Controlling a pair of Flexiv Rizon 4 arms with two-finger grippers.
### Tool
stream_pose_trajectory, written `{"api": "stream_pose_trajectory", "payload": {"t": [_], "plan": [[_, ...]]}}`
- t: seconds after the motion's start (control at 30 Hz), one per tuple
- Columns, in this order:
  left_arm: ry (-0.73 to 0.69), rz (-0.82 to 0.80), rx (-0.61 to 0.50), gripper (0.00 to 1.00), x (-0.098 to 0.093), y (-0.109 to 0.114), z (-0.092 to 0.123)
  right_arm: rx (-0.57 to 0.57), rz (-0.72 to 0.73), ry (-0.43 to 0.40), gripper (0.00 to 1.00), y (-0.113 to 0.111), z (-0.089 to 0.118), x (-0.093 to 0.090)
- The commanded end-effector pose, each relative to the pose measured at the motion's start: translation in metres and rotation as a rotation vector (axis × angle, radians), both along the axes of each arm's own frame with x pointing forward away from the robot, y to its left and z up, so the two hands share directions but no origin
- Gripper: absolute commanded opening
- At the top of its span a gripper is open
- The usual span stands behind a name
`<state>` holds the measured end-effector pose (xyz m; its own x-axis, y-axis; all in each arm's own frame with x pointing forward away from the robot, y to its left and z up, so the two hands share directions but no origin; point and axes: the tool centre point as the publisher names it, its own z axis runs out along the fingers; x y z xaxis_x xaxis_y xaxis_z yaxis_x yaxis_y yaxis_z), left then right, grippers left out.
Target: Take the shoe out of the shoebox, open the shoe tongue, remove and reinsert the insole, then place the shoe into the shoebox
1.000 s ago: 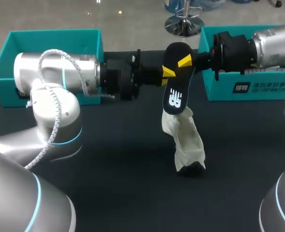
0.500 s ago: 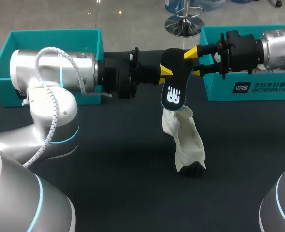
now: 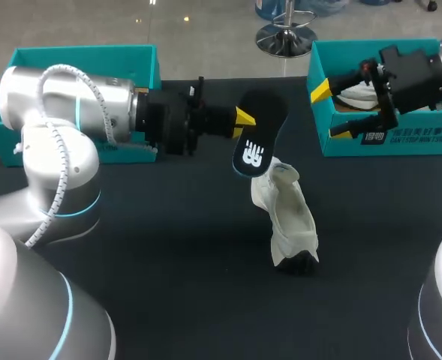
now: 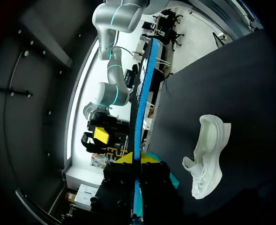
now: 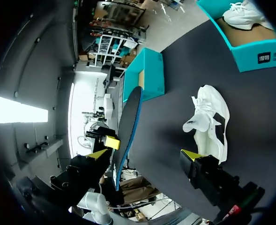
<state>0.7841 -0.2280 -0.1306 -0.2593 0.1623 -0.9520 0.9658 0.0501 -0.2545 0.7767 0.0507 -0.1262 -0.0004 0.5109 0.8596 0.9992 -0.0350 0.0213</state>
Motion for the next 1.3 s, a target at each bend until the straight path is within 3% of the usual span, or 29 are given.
{"api": "stream_pose_trajectory", "payload": {"t": [0.03,0.53,0.6,0.83,1.1,1.3], "plan": [[-0.002,-0.005,0.006,0.00,-0.006,0.006,0.002,-0.261,0.106,0.128,1.00,-0.014,0.005,0.009],[-0.009,-0.046,0.045,0.00,-0.010,0.006,0.004,-0.261,0.106,0.128,1.00,-0.014,0.005,0.009],[-0.009,-0.046,0.045,0.00,-0.010,0.006,0.004,-0.353,0.107,0.152,1.00,-0.024,0.000,0.010],[-0.009,-0.046,0.045,0.00,-0.010,0.006,0.004,-0.513,0.162,0.044,1.00,-0.057,-0.006,0.000],[-0.009,-0.046,0.045,0.00,-0.010,0.006,0.004,-0.542,0.253,-0.189,1.00,-0.087,-0.009,-0.011],[-0.009,-0.046,0.045,0.00,-0.010,0.006,0.004,-0.523,0.232,-0.251,1.00,-0.109,-0.015,-0.024]]}}
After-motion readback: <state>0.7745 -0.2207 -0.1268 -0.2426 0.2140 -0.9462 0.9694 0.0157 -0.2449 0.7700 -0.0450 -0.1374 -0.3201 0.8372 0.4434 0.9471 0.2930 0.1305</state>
